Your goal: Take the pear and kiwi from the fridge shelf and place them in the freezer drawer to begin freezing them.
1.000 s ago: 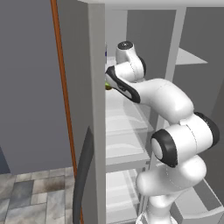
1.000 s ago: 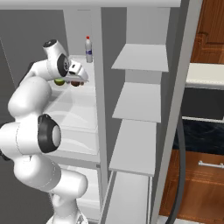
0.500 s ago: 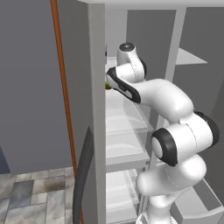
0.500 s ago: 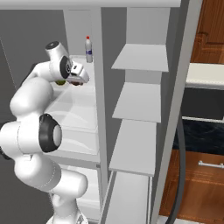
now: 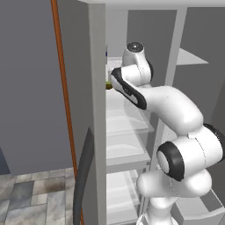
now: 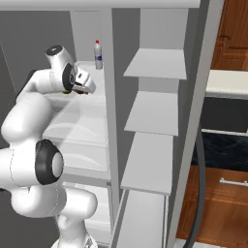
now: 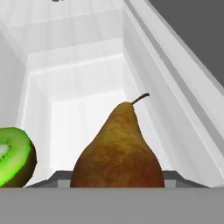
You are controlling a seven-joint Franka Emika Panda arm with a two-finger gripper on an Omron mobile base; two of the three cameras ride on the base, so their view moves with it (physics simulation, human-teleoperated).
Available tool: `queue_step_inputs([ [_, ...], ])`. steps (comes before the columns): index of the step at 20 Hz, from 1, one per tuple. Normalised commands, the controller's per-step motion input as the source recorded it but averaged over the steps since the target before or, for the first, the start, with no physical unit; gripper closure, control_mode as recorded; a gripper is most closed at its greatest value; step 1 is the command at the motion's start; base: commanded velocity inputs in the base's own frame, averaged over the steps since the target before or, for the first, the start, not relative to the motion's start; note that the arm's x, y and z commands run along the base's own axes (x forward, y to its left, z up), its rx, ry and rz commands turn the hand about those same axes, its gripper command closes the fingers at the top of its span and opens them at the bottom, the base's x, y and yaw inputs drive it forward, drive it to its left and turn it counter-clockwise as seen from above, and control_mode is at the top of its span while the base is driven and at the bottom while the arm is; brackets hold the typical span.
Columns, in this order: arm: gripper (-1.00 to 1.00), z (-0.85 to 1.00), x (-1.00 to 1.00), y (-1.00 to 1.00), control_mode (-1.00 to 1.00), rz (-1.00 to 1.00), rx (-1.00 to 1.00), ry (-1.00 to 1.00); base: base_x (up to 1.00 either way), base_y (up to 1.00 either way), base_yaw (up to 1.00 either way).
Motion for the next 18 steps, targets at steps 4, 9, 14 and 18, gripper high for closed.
queue_step_inputs([
  [4, 1.00, 0.01, -1.00, -0.19, -1.00, -0.02, 0.12, -0.06, 0.00, 0.00, 0.00],
  [9, 1.00, 0.01, -1.00, -0.15, -1.00, -0.02, 0.09, -0.05, 0.00, 0.00, 0.00],
  [14, 1.00, 0.00, -0.96, -0.04, -1.00, 0.00, 0.03, 0.00, 0.00, 0.00, 0.00],
  [18, 1.00, -0.18, -0.58, 0.00, -1.00, 0.00, 0.00, 0.10, 0.00, 0.00, 0.00],
])
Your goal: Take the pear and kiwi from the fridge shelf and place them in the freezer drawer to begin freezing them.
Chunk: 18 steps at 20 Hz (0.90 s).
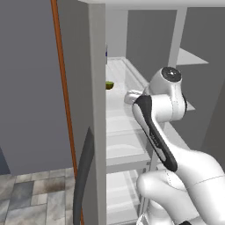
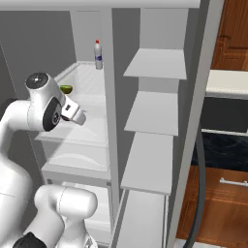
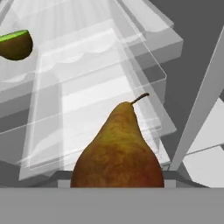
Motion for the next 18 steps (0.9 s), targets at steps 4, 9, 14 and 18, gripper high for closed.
queue_step_inputs([
  [4, 1.00, -0.44, -0.15, 0.00, -1.00, 0.00, -0.09, 0.17, 0.00, 0.00, 0.00],
  [9, 1.00, -0.23, -0.16, -0.03, -1.00, 0.00, 0.00, 0.09, 0.00, 0.00, 0.00],
  [14, 1.00, -0.20, -0.28, -0.06, -1.00, 0.00, 0.00, 0.03, 0.00, 0.00, 0.00],
  [18, 1.00, -0.10, -0.36, -0.02, 1.00, 0.00, 0.03, 0.00, -0.22, -0.03, 0.00],
])
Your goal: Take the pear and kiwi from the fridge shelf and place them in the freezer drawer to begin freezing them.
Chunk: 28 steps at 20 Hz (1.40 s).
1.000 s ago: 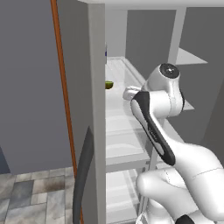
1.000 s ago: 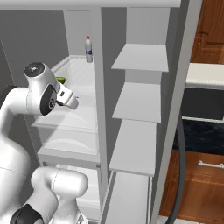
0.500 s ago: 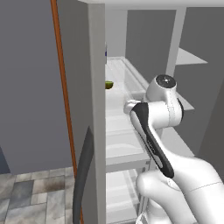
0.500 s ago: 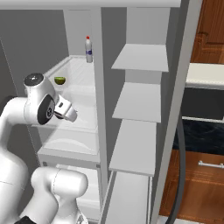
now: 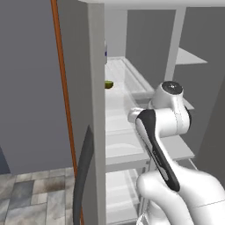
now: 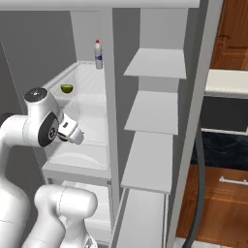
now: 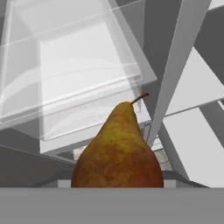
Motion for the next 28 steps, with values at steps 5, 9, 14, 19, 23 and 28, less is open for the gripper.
queue_step_inputs([
  [5, 1.00, 0.00, 0.00, 0.00, 1.00, 0.00, 0.00, 0.00, -0.98, -0.11, -0.04],
  [9, 1.00, 0.00, 0.00, 0.00, 1.00, 0.00, 0.00, 0.00, -0.74, -0.19, -0.06],
  [14, 1.00, 0.00, 0.00, 0.00, 1.00, 0.00, 0.00, 0.00, -0.26, -0.36, -0.10],
  [19, 1.00, -0.18, 0.01, -0.32, -1.00, -0.06, 0.05, 0.05, 0.00, -0.13, -0.04],
  [23, 1.00, -0.45, 0.14, -0.69, -1.00, -0.11, 0.10, 0.15, 0.00, 0.00, 0.00],
  [28, 1.00, -0.58, 0.28, -0.58, -1.00, -0.13, 0.05, 0.21, 0.00, 0.00, 0.00],
])
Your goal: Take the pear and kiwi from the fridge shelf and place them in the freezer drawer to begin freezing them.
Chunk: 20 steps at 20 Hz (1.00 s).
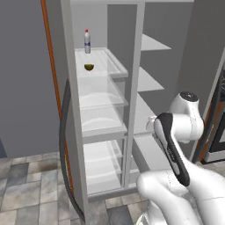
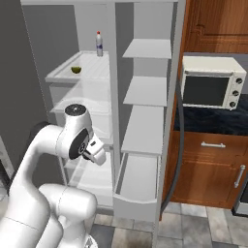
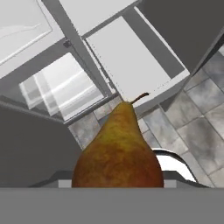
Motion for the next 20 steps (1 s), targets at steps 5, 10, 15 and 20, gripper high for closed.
queue_step_inputs([
  [5, 1.00, -0.57, 0.44, -0.12, -1.00, -0.14, 0.00, 0.24, 0.00, 0.00, 0.00],
  [10, 1.00, -0.57, 0.38, -0.24, -1.00, -0.13, 0.00, 0.20, 0.00, 0.00, 0.00],
  [15, 1.00, -0.43, 0.37, -0.43, -1.00, -0.08, 0.00, 0.14, 0.00, 0.00, 0.00],
  [20, 1.00, -0.35, 0.37, -0.49, -1.00, -0.03, 0.00, 0.14, 0.00, 0.00, 0.00],
])
